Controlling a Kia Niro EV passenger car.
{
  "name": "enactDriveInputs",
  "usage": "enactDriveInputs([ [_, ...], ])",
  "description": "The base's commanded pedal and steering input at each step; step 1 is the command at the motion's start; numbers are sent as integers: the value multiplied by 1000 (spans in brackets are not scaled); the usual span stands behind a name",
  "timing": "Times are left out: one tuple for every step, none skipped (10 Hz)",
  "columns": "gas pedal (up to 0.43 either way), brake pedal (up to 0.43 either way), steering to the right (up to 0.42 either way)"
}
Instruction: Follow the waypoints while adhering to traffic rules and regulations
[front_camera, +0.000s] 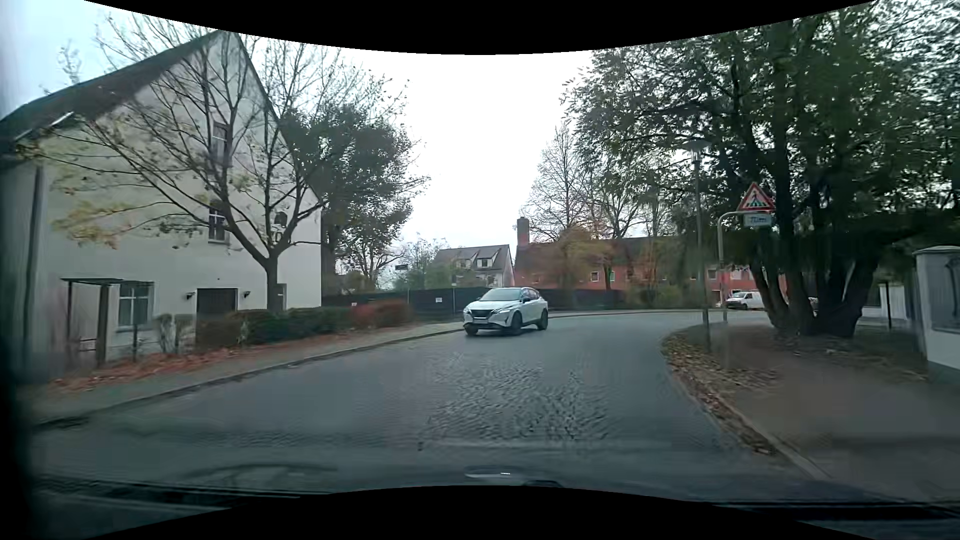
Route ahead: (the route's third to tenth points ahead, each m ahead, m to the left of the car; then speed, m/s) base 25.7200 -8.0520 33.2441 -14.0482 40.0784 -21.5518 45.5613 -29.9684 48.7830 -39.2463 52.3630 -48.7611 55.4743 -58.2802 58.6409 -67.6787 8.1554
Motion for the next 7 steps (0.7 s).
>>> enactDriveInputs([
  [130,0,91],
  [130,0,95],
  [130,0,98],
  [138,0,101],
  [138,0,105],
  [138,0,111],
  [138,0,116],
])
